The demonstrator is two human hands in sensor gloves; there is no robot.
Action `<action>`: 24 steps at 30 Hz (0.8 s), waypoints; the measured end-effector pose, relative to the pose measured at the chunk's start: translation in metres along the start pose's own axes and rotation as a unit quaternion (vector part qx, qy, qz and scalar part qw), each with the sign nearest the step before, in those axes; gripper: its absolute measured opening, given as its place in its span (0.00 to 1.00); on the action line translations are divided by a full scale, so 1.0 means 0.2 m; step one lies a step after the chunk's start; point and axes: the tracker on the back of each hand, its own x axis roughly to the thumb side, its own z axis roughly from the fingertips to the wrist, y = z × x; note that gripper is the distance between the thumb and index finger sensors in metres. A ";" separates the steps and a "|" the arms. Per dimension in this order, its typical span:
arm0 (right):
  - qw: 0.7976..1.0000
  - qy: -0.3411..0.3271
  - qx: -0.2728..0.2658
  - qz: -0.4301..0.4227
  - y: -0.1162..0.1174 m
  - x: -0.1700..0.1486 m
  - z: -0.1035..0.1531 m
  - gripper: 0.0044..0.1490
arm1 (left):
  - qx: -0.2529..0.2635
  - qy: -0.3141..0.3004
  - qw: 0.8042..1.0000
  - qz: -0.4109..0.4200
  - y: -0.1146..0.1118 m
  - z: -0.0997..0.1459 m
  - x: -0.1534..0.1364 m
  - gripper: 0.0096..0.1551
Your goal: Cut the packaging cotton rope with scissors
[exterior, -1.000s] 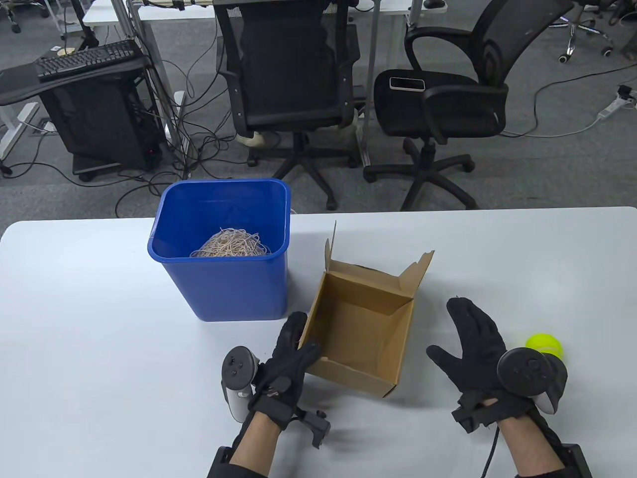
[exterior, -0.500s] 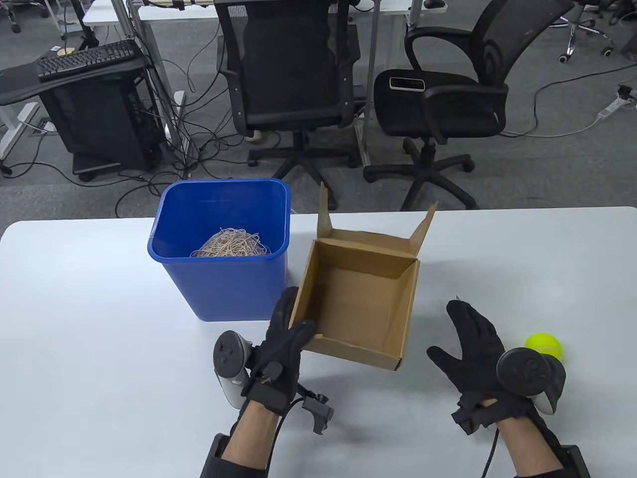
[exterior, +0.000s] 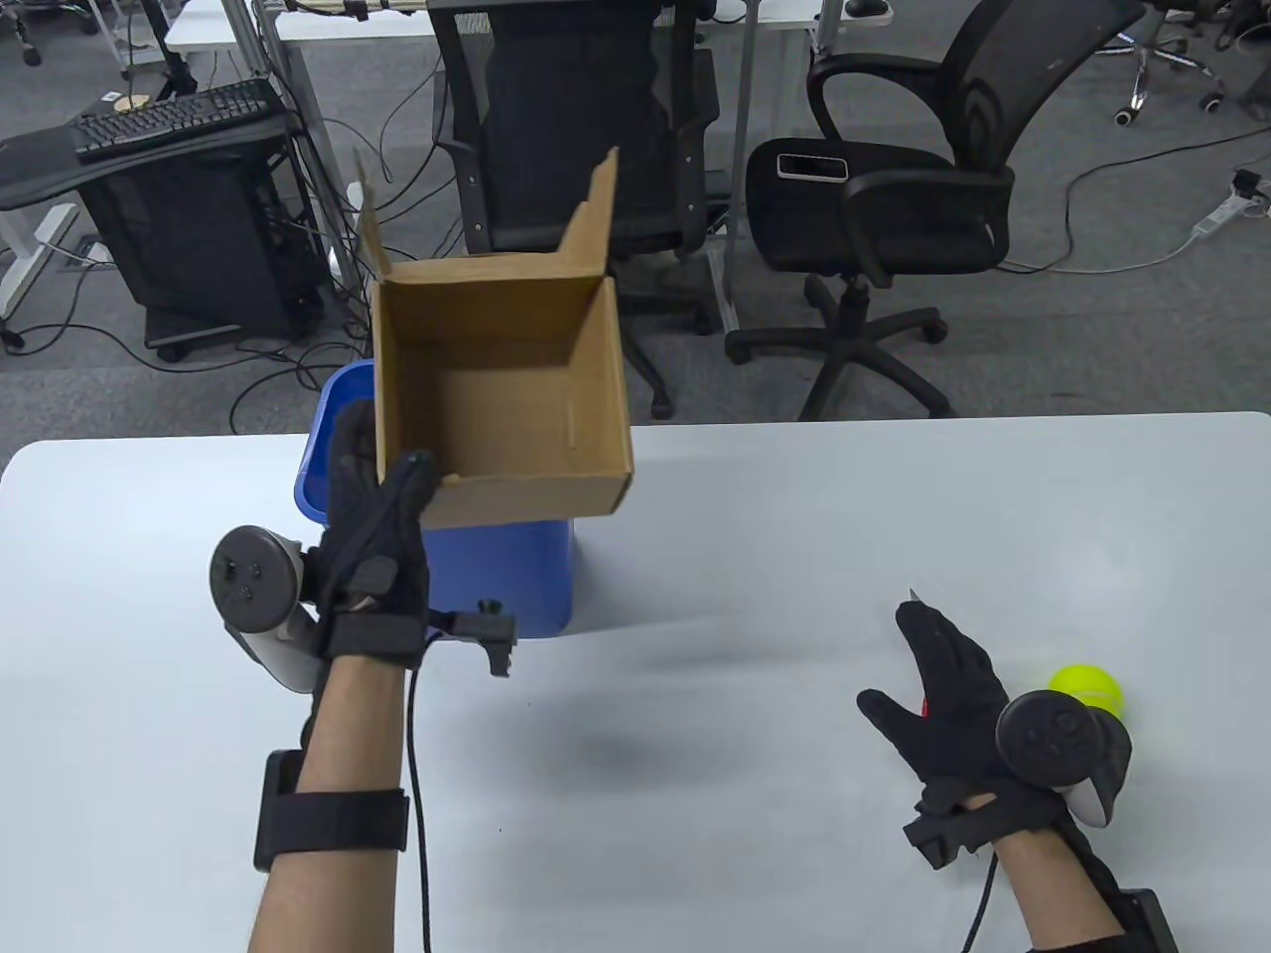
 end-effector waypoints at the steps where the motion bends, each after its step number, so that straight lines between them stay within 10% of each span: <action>1: 1.000 0.000 -0.001 -0.001 0.00 0.00 0.00 0.57 | 0.011 0.007 1.000 -0.029 0.03 -0.03 -0.02 0.55; 8: 1.000 0.002 -0.005 -0.009 -0.01 -0.01 0.00 0.56 | 0.005 0.048 0.975 -0.215 0.11 -0.16 -0.09 0.53; 24: 1.000 0.006 0.013 -0.017 0.02 -0.02 0.00 0.56 | -0.002 0.031 0.950 -0.309 -0.02 -0.10 -0.17 0.35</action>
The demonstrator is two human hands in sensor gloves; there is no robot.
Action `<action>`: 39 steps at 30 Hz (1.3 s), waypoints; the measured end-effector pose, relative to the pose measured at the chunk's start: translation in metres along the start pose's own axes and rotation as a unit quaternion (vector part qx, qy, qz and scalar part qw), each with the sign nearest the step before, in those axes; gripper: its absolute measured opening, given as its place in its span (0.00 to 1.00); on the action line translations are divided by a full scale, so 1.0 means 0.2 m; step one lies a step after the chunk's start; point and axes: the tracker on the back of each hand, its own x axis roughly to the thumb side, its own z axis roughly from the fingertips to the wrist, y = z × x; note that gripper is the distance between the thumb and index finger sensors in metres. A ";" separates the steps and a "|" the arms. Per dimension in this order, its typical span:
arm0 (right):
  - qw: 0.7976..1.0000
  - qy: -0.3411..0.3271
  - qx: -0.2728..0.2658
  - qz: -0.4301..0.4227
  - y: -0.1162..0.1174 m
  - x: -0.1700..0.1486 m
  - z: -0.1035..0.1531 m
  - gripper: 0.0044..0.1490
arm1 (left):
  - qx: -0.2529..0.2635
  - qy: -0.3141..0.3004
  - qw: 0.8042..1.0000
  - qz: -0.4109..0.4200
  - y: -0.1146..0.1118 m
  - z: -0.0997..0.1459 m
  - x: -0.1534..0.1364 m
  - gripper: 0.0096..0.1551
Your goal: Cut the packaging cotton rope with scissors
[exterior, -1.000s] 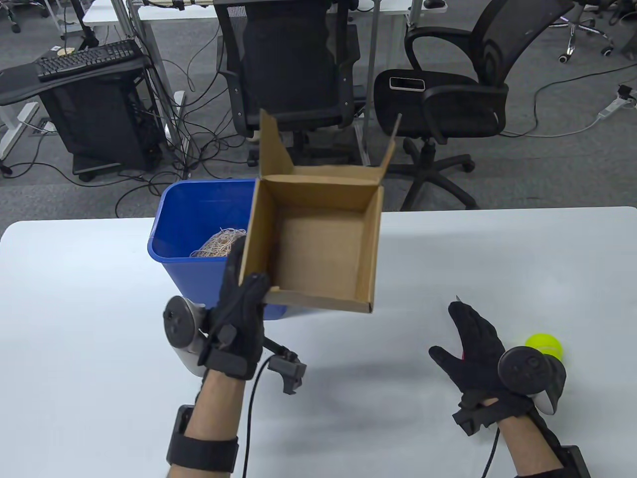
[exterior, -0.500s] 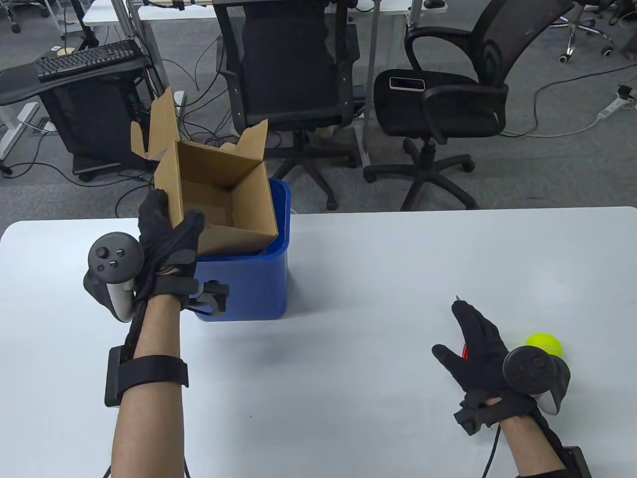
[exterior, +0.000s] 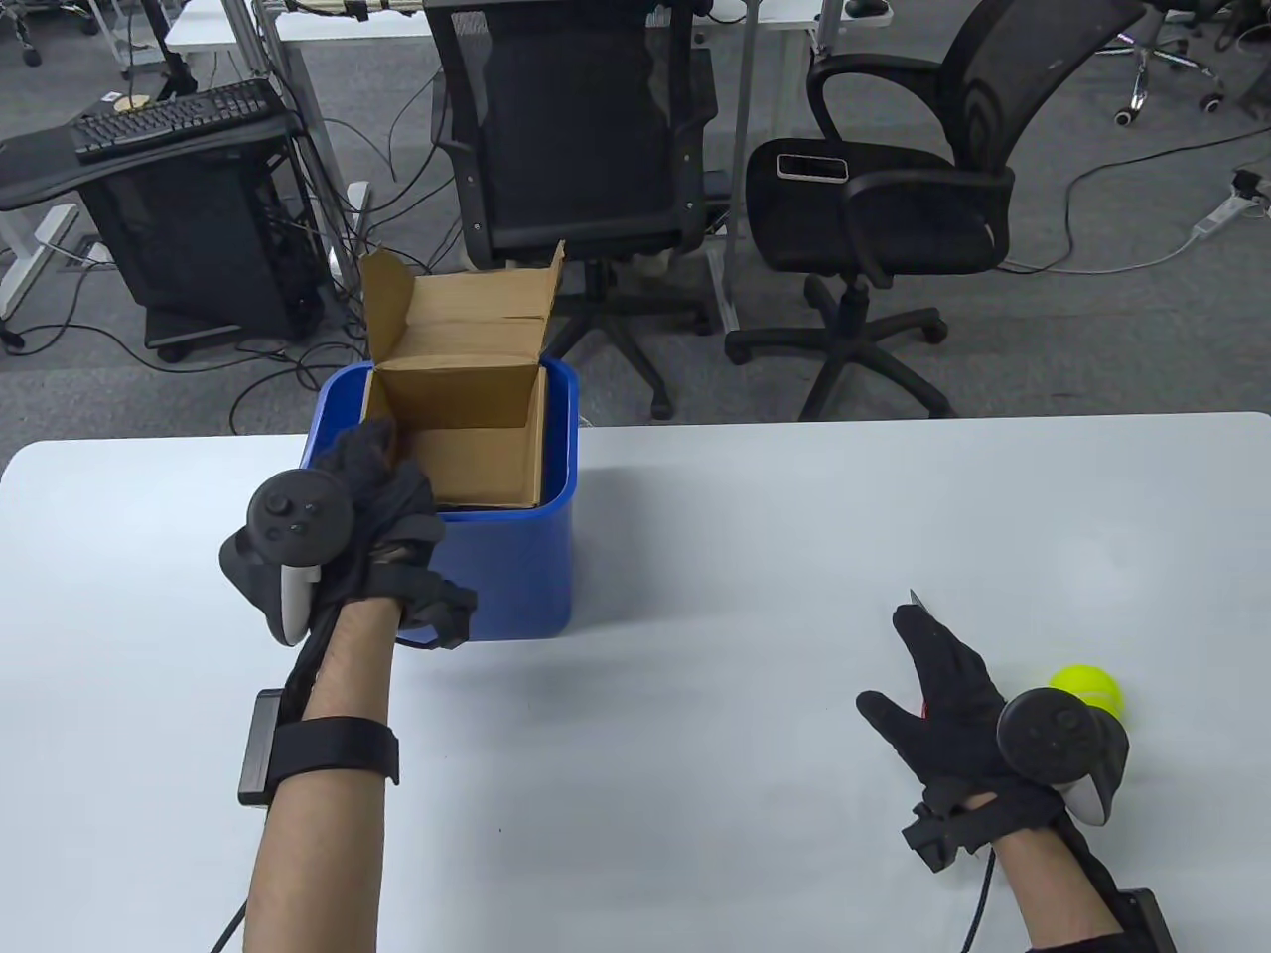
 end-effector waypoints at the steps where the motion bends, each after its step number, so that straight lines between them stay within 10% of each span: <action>1: 1.000 -0.001 0.001 0.001 0.00 0.00 0.00 0.56 | 0.003 -0.018 1.000 0.021 0.00 0.01 0.02 0.37; 11: 1.000 -0.009 0.007 0.006 0.03 0.01 0.00 0.57 | -0.146 -0.310 0.934 0.104 -0.28 0.47 0.48 0.45; 21: 1.000 -0.022 0.019 0.009 0.06 0.03 0.01 0.57 | -0.271 -0.238 0.913 0.191 -0.77 0.81 0.22 0.46; 39: 0.998 -0.049 0.032 0.007 0.11 0.06 0.02 0.56 | -0.291 -0.178 0.917 0.205 -0.80 0.83 0.02 0.46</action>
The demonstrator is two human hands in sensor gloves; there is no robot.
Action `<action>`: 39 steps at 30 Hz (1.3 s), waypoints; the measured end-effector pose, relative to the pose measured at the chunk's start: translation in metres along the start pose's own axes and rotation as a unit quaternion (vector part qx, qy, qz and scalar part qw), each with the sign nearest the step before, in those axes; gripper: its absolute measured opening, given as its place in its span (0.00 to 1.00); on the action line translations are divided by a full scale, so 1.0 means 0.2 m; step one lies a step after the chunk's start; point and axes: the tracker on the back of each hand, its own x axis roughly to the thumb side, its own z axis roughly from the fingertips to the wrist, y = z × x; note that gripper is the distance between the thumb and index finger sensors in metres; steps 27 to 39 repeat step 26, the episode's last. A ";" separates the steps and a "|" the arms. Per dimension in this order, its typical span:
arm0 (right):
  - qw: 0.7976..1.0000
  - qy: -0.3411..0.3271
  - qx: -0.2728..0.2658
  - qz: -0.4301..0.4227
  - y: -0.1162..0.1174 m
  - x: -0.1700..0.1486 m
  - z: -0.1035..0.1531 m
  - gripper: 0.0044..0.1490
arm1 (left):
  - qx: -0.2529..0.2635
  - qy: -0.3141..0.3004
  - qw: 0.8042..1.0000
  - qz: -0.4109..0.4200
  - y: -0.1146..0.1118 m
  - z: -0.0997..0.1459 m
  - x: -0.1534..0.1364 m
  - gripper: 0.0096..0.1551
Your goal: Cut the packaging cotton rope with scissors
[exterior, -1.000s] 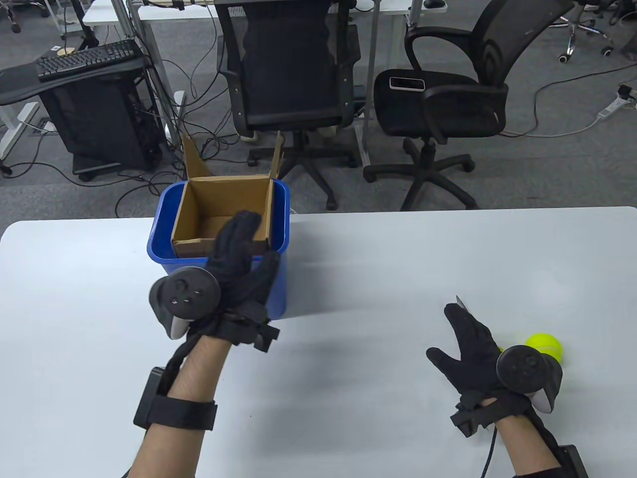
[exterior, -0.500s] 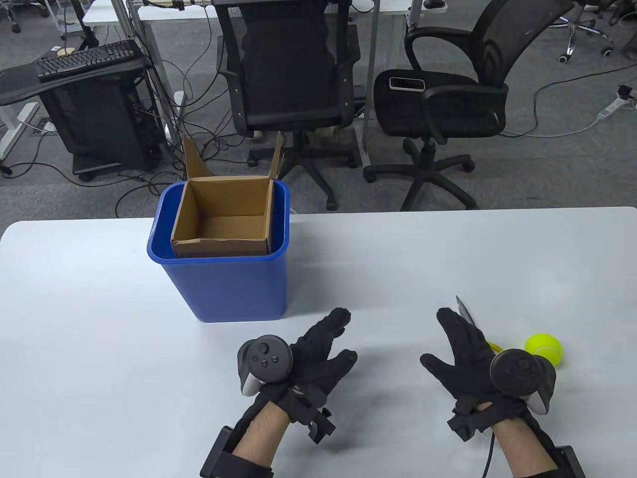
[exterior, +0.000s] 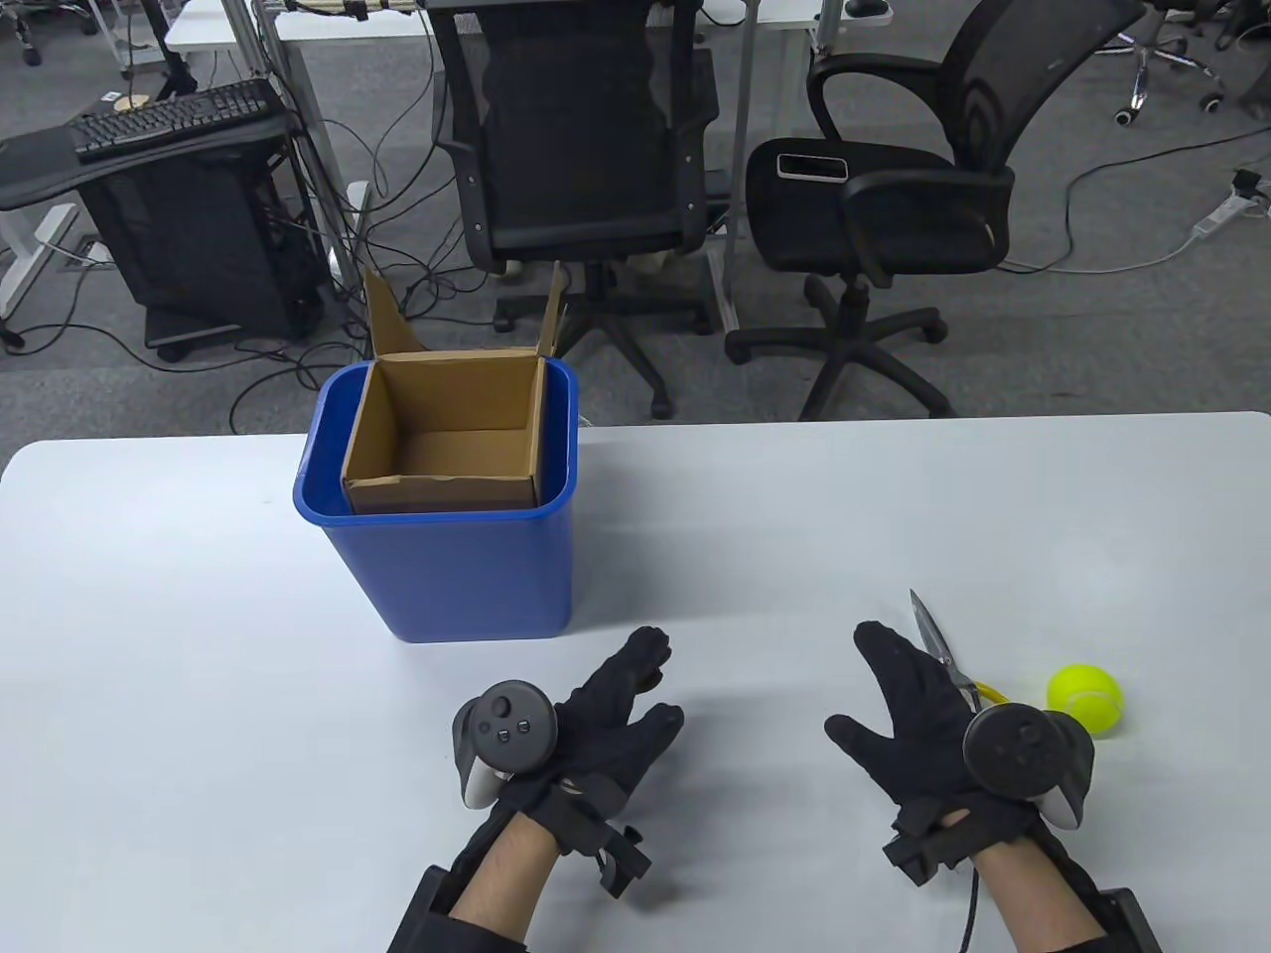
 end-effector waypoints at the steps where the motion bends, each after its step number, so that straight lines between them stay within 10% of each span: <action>1: 1.000 -0.001 0.000 0.000 0.00 0.00 0.00 0.56 | 0.002 0.000 1.000 0.002 0.00 0.00 0.00 0.46; 39: 1.000 -0.008 -0.001 -0.022 0.02 0.02 0.00 0.55 | 0.015 0.013 0.999 0.041 0.02 0.00 -0.02 0.45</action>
